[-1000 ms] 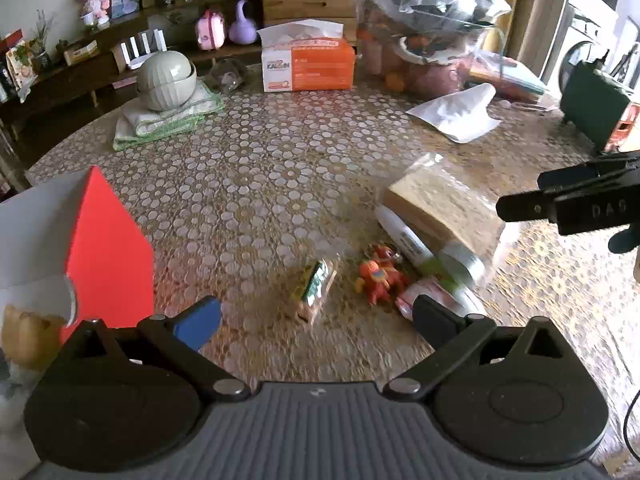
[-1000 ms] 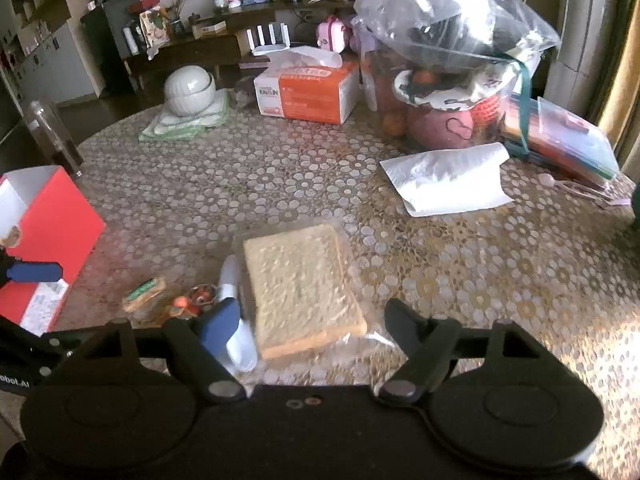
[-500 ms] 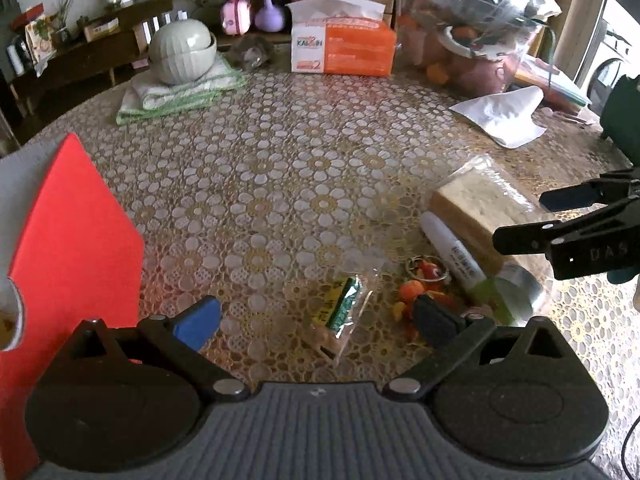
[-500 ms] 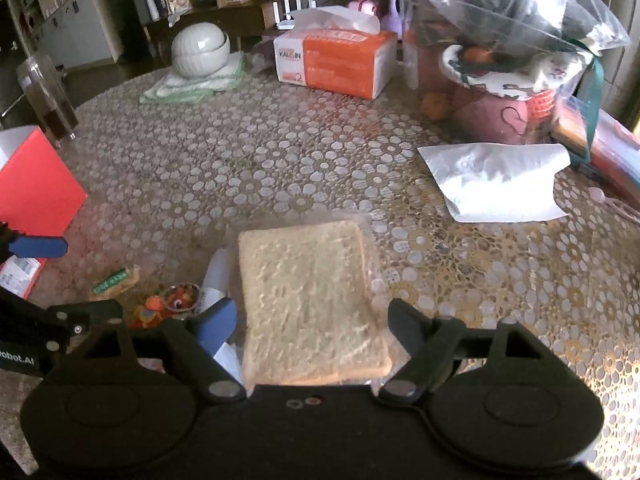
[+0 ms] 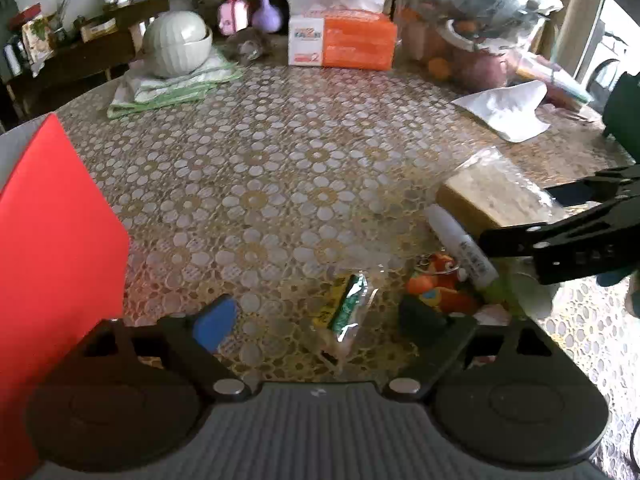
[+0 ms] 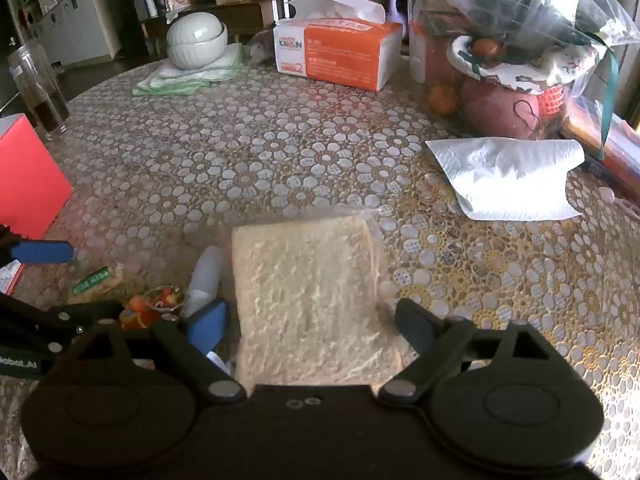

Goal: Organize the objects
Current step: 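Grasp the small snack stick packet with the left tool while the right tool grasps the bagged bread loaf, then carry the snack packet and bread loaf into the red shoebox and release both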

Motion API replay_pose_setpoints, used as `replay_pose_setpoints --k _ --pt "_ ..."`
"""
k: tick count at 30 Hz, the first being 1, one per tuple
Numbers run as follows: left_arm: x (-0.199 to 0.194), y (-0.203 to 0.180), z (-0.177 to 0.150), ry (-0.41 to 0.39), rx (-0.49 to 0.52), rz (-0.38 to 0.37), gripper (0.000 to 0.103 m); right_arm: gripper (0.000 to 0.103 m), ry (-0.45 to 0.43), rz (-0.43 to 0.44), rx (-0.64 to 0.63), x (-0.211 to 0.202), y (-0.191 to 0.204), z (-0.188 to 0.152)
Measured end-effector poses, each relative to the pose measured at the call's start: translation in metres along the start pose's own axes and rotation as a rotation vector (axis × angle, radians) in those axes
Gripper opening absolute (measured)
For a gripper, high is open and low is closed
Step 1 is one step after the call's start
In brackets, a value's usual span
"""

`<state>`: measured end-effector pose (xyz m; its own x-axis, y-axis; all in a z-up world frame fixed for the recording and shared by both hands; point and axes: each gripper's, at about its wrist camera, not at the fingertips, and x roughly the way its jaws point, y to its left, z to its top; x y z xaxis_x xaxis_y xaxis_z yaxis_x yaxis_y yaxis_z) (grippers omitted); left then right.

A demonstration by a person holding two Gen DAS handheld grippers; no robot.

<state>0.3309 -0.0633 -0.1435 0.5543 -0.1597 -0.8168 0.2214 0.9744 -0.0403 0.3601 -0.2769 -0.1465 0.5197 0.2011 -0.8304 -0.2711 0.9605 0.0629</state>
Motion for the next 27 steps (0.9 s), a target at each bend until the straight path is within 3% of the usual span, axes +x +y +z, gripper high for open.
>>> replay_pose_setpoints --k 8,13,27 --pt "-0.006 -0.01 -0.002 -0.021 0.04 -0.056 0.043 0.087 -0.001 0.001 0.009 -0.001 -0.003 -0.001" --pt "-0.006 -0.013 -0.001 -0.004 0.035 -0.063 0.018 0.075 -0.022 -0.013 0.049 -0.011 -0.01 -0.001" --pt "-0.032 -0.01 -0.005 -0.001 -0.029 -0.065 0.017 0.073 -0.077 -0.051 0.171 -0.08 -0.019 -0.025"
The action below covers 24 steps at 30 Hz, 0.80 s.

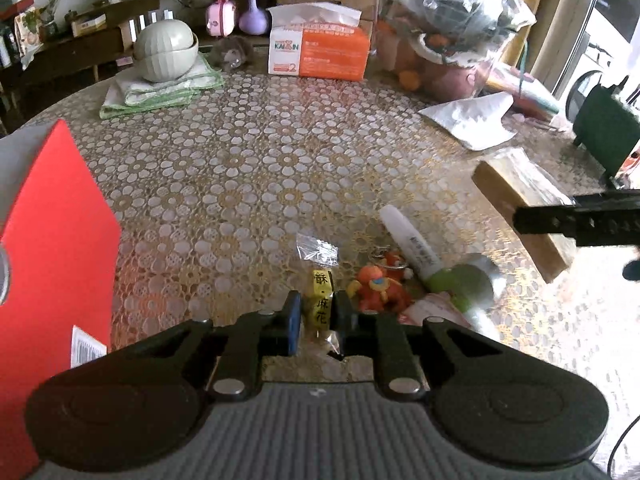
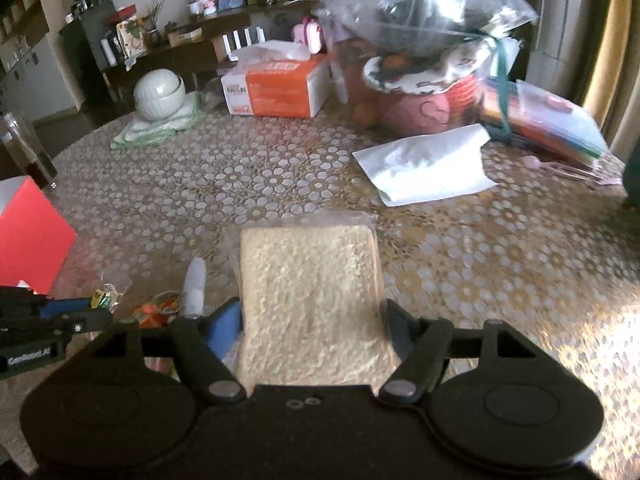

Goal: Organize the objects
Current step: 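Carry the snack packet and bread loaf into the red shoebox and release both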

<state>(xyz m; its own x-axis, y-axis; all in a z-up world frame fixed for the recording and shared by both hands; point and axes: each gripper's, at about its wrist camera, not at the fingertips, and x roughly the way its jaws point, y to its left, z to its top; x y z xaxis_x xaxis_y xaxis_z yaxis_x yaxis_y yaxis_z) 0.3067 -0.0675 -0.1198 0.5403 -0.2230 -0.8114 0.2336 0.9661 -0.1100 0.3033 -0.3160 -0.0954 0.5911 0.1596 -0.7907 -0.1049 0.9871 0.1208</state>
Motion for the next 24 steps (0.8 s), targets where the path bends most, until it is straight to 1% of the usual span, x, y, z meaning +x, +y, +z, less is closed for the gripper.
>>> replay_pose_setpoints --k 5,12,17,24 --pt "-0.028 -0.008 -0.005 -0.012 -0.005 -0.018 0.017 0.073 -0.011 0.005 0.013 -0.034 0.012 -0.011" --pt "-0.077 -0.014 -0.019 -0.028 -0.018 -0.049 0.017 0.073 -0.017 0.01 0.037 -0.077 0.035 -0.031" --pt "-0.11 -0.013 -0.032 -0.05 -0.027 -0.054 0.017 0.073 -0.029 0.017 0.028 -0.107 0.06 -0.043" --pt "-0.153 0.003 -0.052 -0.085 -0.06 -0.03 0.017 0.073 -0.052 0.038 -0.024 -0.136 0.108 -0.054"
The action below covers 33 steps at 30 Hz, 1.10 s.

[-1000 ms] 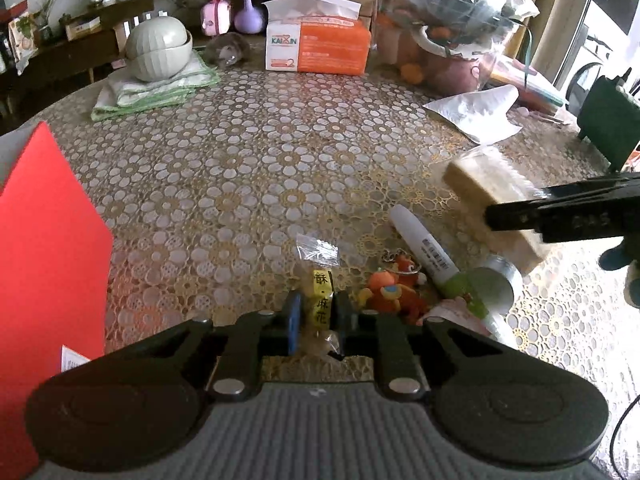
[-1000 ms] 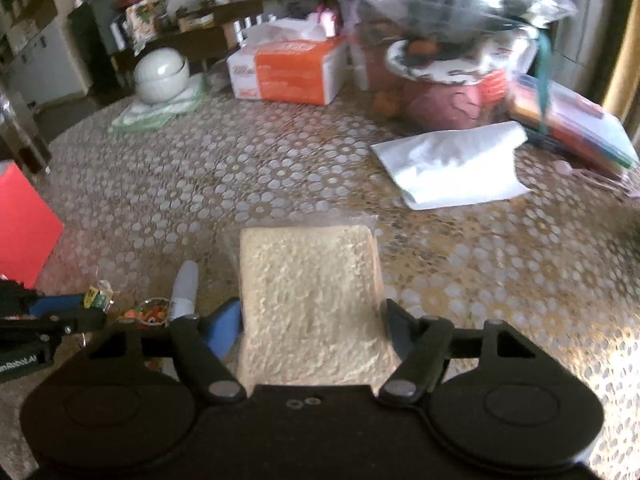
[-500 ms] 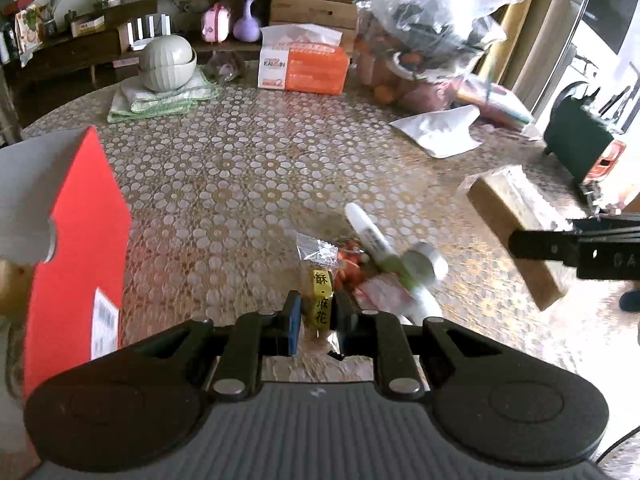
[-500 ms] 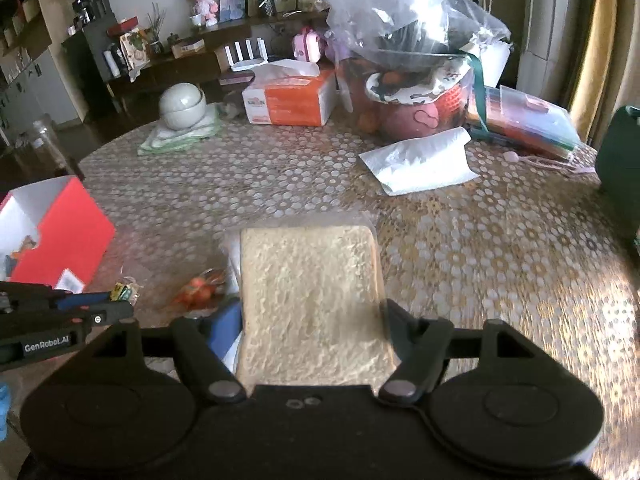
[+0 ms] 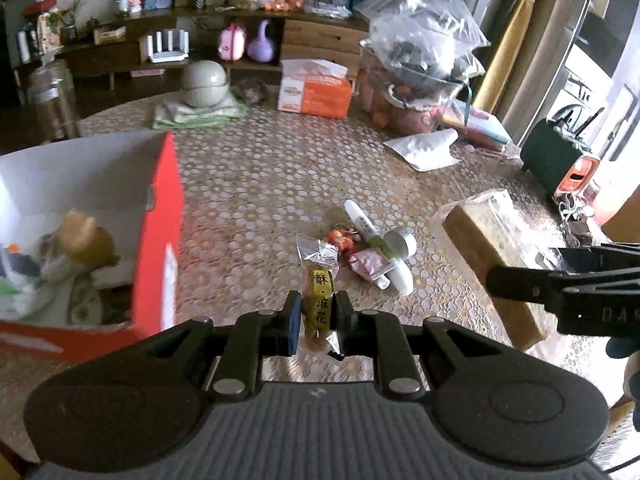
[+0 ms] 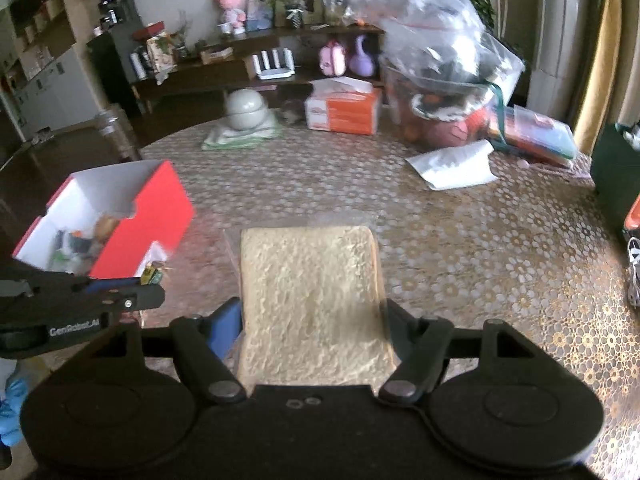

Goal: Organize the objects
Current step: 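Carry the snack packet and bread loaf into the red shoebox and release both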

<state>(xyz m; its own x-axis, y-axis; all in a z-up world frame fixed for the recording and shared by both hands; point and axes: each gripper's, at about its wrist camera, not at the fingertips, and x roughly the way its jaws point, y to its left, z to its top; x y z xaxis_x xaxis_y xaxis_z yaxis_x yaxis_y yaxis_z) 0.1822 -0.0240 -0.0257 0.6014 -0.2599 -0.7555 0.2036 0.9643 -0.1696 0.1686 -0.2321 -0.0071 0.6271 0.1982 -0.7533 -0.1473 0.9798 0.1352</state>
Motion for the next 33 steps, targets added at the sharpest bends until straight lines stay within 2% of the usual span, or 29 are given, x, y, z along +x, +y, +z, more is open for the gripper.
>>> replay_pose_setpoints --k 12,25,33 --pt "-0.06 0.055 -0.017 -0.064 -0.061 0.04 0.017 0.073 -0.024 0.043 -0.062 -0.011 0.087 -0.003" --pt "-0.101 0.129 -0.032 -0.104 -0.109 0.11 0.017 0.073 -0.019 0.137 -0.148 0.011 0.185 0.008" --pt "-0.112 0.172 -0.027 -0.119 -0.136 0.168 0.017 0.073 -0.009 0.167 -0.17 0.032 0.229 0.023"
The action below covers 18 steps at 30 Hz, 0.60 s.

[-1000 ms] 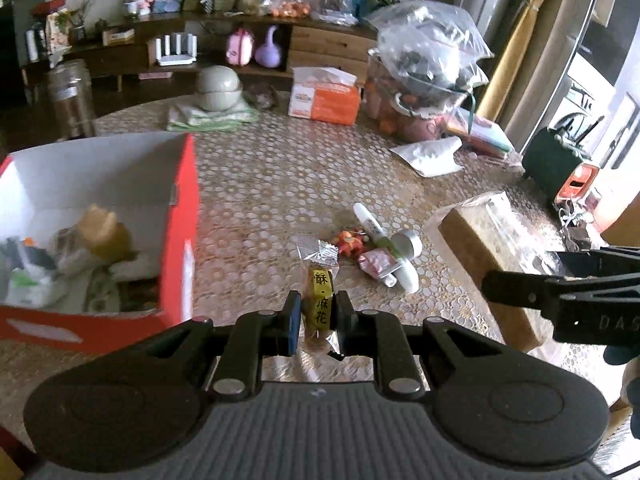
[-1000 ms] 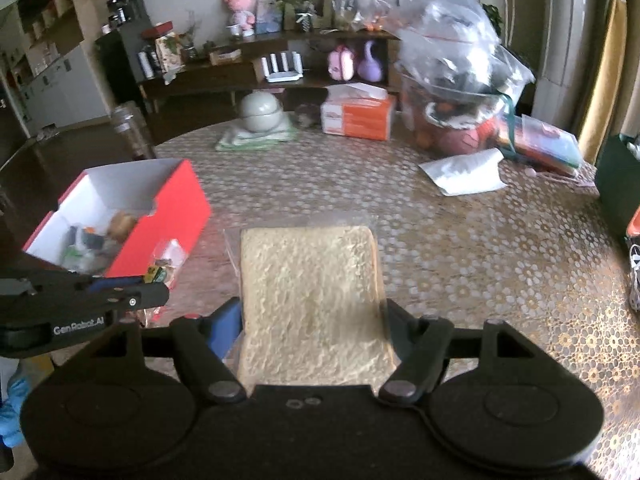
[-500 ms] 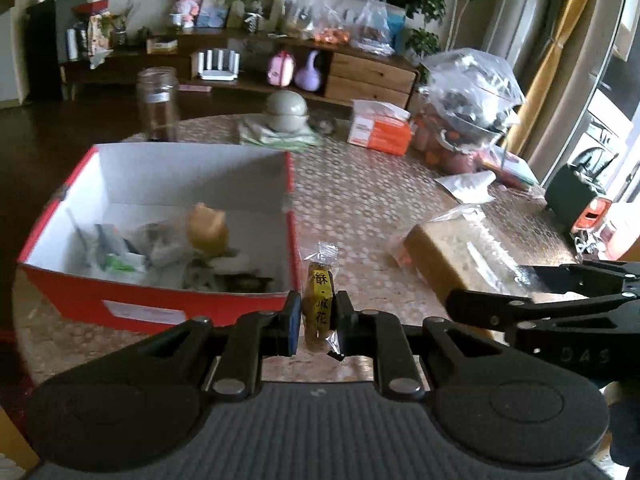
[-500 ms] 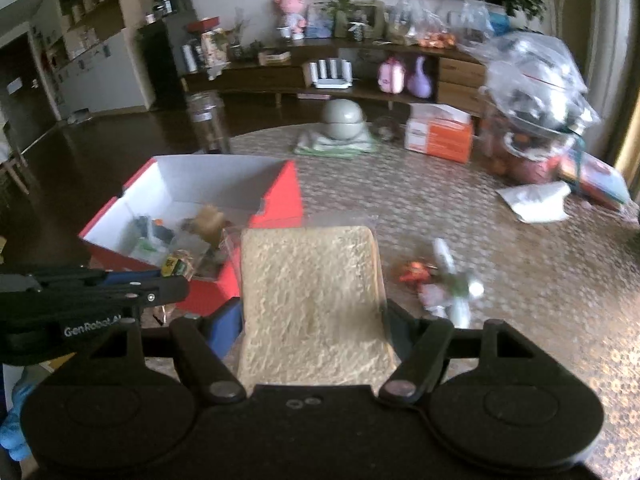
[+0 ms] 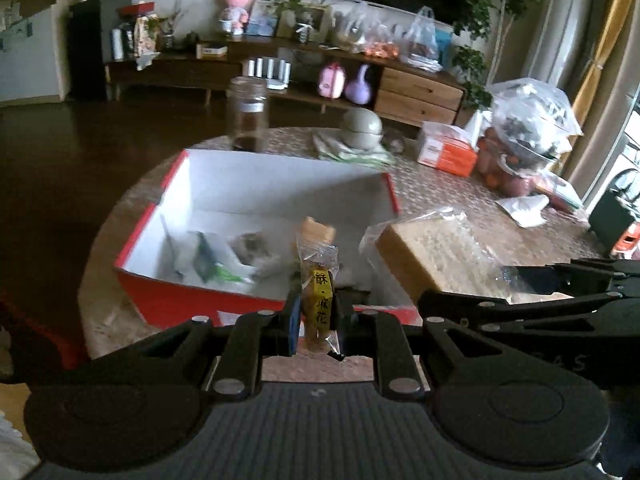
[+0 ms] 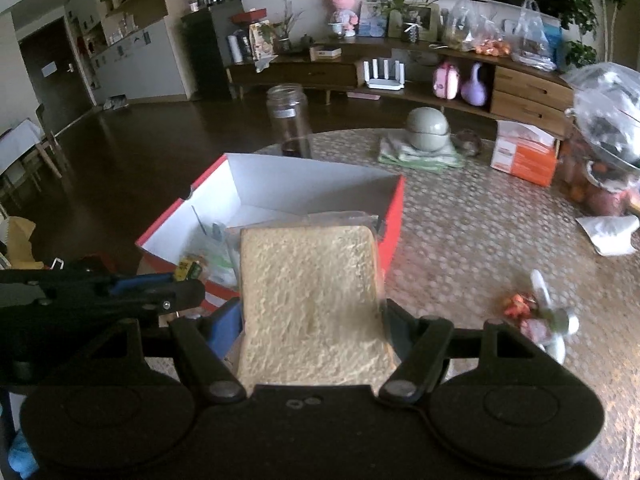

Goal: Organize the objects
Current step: 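Carry the snack packet and bread loaf into the red shoebox and release both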

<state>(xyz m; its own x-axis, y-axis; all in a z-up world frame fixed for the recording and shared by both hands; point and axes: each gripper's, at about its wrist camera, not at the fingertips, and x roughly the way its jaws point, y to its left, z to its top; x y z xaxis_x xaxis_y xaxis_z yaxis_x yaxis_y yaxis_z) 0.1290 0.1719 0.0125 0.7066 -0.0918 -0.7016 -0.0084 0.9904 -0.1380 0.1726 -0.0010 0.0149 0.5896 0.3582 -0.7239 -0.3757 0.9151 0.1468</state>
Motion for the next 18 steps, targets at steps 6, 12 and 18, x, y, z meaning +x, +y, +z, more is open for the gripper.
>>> replay_pose_setpoints --k 6,12,18 --pt "0.013 0.026 0.016 -0.007 0.003 0.048 0.017 0.073 0.012 -0.004 -0.034 0.029 0.018 0.02" --pt "0.042 0.051 0.035 0.007 0.008 0.086 0.017 0.073 0.033 -0.021 -0.058 0.062 0.025 0.039" --pt "0.081 0.073 0.052 0.051 0.006 0.125 0.017 0.073 0.063 -0.032 -0.06 0.098 0.023 0.052"
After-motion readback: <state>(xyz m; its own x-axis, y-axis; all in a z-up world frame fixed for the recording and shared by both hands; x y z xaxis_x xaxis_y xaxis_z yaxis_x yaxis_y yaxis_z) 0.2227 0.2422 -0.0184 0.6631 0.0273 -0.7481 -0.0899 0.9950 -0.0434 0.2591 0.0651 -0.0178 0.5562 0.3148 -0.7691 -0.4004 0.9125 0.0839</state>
